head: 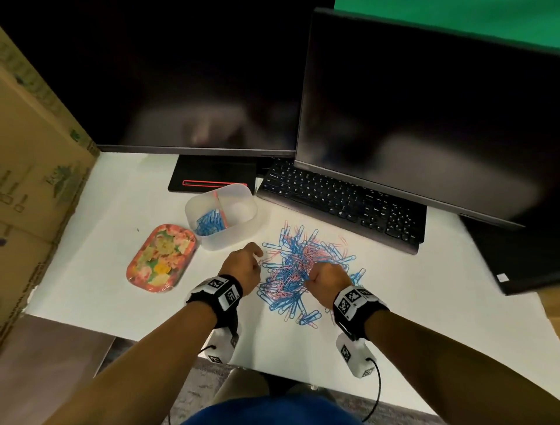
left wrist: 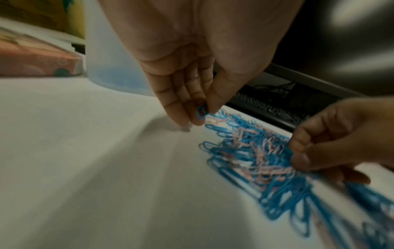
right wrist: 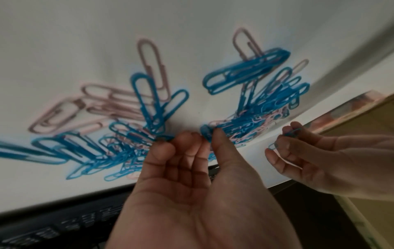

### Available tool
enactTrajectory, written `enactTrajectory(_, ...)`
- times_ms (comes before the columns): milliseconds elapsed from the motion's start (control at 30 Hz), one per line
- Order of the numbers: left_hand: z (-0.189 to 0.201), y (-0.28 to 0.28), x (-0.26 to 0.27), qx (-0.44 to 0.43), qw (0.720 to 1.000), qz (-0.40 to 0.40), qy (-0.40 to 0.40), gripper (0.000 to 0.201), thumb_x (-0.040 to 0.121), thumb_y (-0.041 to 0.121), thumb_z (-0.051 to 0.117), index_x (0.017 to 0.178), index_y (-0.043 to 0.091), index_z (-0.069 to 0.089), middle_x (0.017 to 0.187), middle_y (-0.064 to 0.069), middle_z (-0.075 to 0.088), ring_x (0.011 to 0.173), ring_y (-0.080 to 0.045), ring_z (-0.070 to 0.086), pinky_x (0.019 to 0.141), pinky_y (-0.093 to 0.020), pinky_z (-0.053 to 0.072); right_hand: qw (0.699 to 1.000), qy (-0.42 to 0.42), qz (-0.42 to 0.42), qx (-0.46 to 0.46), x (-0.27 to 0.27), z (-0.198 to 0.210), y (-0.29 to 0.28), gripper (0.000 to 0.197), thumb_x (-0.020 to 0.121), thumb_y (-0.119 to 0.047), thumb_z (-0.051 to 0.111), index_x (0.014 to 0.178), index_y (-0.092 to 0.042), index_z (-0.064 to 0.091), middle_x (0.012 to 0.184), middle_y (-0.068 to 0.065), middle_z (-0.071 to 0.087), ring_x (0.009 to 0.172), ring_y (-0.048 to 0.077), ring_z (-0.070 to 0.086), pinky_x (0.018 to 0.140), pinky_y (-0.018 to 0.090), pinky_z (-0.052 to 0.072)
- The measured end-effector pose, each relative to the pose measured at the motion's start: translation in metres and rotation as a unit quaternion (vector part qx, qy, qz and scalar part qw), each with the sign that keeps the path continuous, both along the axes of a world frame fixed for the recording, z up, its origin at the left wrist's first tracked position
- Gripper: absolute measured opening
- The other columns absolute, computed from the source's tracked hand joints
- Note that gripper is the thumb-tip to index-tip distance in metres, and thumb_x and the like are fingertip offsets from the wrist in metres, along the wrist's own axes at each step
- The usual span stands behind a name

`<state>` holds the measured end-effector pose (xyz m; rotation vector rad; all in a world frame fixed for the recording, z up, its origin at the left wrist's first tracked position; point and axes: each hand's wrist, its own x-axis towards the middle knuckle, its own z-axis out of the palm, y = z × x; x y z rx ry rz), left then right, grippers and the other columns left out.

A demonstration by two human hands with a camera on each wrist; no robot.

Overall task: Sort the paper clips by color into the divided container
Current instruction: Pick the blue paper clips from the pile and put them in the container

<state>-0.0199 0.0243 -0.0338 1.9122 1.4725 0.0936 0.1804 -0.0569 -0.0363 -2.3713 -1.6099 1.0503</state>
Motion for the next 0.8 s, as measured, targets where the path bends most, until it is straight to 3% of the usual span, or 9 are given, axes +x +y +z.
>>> enactTrajectory(100,0.0,-0.001,0.004,-0.033,0.997,0.043,-0.054,0.027,0.087,0.003,0.047,0.095,0.022,0.064,0.082,-0.003,0.064,0.078,-0.022,0.06,0.072,-0.021,0.044,0.999,0.032,-0.034,0.006,0.002,0.004,0.0,0.009,0.083,-0.023,0.066,0.076,-0.019,0.064,0.088,0.005,0.069,0.084,0.024,0.064,0.073,0.026,0.052)
enactTrajectory(200,0.001,-0.002,0.011,-0.082,0.987,0.102,-0.097,0.026,0.085,0.004,0.053,0.076,0.026,0.064,0.078,0.003,0.063,0.081,-0.024,0.067,0.074,-0.025,0.051,0.995,0.08,-0.061,0.027,0.008,0.012,-0.002,0.025,0.081,-0.017,0.071,0.06,-0.024,0.058,0.074,-0.004,0.062,0.073,0.015,0.06,0.065,0.019,0.045)
enactTrajectory(300,0.007,-0.005,0.024,-0.123,0.969,0.145,-0.156,0.022,0.087,0.009,0.054,0.071,0.023,0.06,0.077,0.003,0.063,0.076,-0.024,0.061,0.077,-0.03,0.05,0.986,0.143,-0.078,0.027,0.016,0.02,-0.003,0.023,0.079,-0.015,0.075,0.062,-0.022,0.06,0.066,-0.008,0.061,0.061,0.006,0.056,0.055,0.016,0.042)
enactTrajectory(400,0.014,-0.012,0.042,-0.167,0.954,0.13,-0.211,0.015,0.086,0.008,0.056,0.079,0.019,0.064,0.078,0.0,0.062,0.069,-0.019,0.052,0.067,-0.026,0.041,0.967,0.23,-0.108,0.02,0.021,0.027,-0.005,0.01,0.08,-0.009,0.073,0.079,-0.014,0.064,0.068,0.004,0.066,0.058,0.014,0.058,0.052,0.023,0.049)
enactTrajectory(533,0.022,-0.024,0.065,-0.183,0.954,0.094,-0.22,0.017,0.088,0.009,0.056,0.102,0.011,0.066,0.088,-0.002,0.065,0.064,-0.009,0.052,0.057,-0.021,0.039,0.949,0.279,-0.142,0.037,0.024,0.034,-0.003,0.02,0.08,0.003,0.065,0.095,-0.008,0.062,0.069,0.006,0.066,0.058,0.017,0.058,0.052,0.025,0.049)
enactTrajectory(700,0.02,-0.025,0.071,-0.117,0.977,0.055,-0.171,0.027,0.087,0.006,0.057,0.11,0.018,0.067,0.097,0.004,0.066,0.089,-0.013,0.06,0.072,-0.013,0.041,0.941,0.298,-0.156,0.041,0.033,0.041,-0.004,0.022,0.081,0.007,0.063,0.087,-0.014,0.064,0.073,0.008,0.066,0.058,0.019,0.057,0.055,0.026,0.05)
enactTrajectory(800,0.017,-0.022,0.07,-0.095,0.987,0.007,-0.126,0.032,0.087,0.012,0.062,0.117,0.024,0.064,0.096,0.006,0.063,0.087,-0.012,0.059,0.079,-0.019,0.041,0.94,0.301,-0.154,0.051,0.037,0.047,-0.005,0.02,0.081,0.008,0.063,0.092,-0.008,0.066,0.072,0.004,0.066,0.056,0.017,0.057,0.054,0.023,0.051)
